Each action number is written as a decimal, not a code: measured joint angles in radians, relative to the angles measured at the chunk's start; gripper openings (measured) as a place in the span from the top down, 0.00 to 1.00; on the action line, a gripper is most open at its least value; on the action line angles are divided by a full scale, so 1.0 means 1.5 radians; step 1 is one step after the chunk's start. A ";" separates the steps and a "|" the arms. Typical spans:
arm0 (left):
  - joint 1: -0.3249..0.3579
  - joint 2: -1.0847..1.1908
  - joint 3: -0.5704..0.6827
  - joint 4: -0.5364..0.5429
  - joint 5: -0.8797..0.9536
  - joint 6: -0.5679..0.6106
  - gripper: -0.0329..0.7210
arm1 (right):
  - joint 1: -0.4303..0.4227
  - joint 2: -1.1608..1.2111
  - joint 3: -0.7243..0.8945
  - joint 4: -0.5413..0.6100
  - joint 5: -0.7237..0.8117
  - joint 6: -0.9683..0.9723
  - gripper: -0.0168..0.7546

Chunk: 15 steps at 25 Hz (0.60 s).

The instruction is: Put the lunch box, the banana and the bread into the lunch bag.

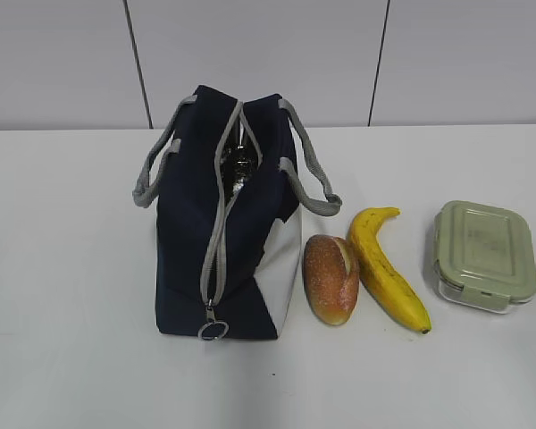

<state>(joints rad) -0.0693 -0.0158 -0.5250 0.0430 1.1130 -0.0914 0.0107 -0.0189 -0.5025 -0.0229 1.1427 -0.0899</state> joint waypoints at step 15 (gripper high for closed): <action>0.000 0.000 0.000 0.000 0.000 0.000 0.64 | 0.000 0.000 0.000 0.000 0.000 0.000 0.22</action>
<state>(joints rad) -0.0693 -0.0158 -0.5250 0.0430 1.1130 -0.0914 0.0107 -0.0189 -0.5025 -0.0229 1.1427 -0.0899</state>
